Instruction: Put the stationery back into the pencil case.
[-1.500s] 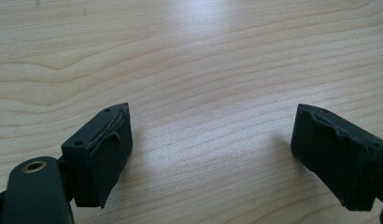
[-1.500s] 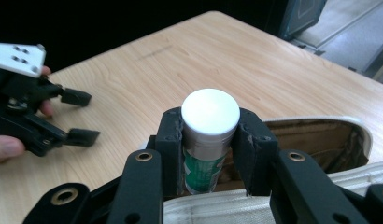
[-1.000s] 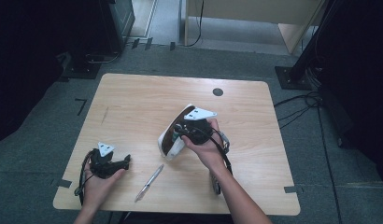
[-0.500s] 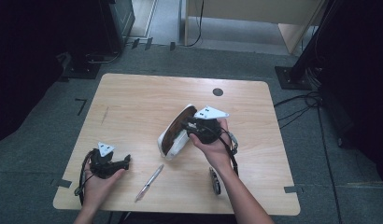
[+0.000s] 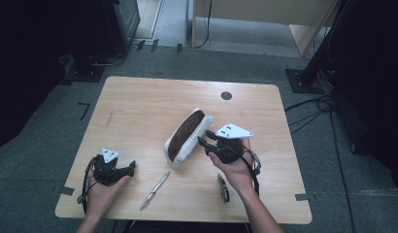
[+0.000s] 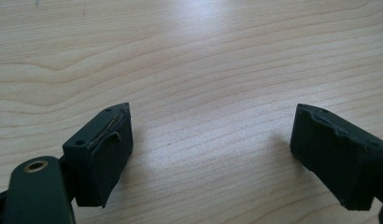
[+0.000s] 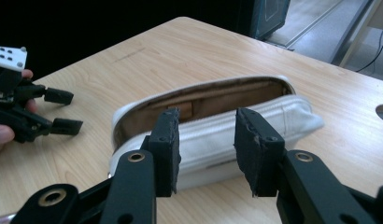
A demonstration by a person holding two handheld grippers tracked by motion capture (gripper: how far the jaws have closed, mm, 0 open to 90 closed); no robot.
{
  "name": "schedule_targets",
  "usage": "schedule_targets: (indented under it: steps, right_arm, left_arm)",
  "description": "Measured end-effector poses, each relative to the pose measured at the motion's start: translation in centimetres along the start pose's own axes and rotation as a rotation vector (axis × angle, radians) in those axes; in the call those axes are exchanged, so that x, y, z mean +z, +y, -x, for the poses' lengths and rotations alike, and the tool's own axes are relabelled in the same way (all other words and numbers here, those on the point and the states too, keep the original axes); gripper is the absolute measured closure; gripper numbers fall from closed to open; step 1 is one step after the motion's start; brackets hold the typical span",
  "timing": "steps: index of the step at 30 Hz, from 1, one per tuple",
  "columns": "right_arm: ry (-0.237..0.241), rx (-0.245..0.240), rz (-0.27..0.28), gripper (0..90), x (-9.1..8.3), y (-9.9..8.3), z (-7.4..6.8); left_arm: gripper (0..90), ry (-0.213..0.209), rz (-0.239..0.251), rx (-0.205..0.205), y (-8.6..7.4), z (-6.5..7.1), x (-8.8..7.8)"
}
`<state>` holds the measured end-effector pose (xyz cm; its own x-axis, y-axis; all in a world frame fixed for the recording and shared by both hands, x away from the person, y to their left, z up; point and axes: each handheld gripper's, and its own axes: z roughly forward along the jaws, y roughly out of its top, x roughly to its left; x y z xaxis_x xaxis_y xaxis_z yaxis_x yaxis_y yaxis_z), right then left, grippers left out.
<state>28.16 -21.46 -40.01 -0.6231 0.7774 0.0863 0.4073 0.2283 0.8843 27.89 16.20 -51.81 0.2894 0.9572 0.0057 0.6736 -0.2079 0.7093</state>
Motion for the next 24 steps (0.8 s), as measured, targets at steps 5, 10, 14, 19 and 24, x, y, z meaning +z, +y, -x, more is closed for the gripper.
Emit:
schedule_targets:
  steps: [5, 10, 14, 19, 24]
  right_arm:
    - [-0.017, 0.020, -0.004, 58.5, -1.2, -1.4, 0.2]
    - [-0.033, 0.050, -0.024, 57.8, -2.1, -3.5, 0.5]
    - [-0.050, 0.057, -0.044, 57.7, -2.6, -5.1, 0.7]
    - [-0.058, 0.087, -0.048, 57.7, -3.3, -6.6, 0.9]
    - [-0.060, 0.101, -0.064, 57.2, -3.7, -8.0, 0.8]
  left_arm:
    - [13.4, 0.000, -0.001, 0.003, 0.0, 0.0, 0.0]
    - [13.4, 0.000, -0.001, 0.003, 0.0, 0.0, 0.0]
    - [13.4, 0.001, 0.001, 0.000, 0.0, 0.0, 0.0]
    - [13.4, 0.002, -0.001, 0.001, 0.0, 0.0, 0.0]
    - [13.4, 0.002, -0.001, 0.002, 0.0, 0.0, 0.0]
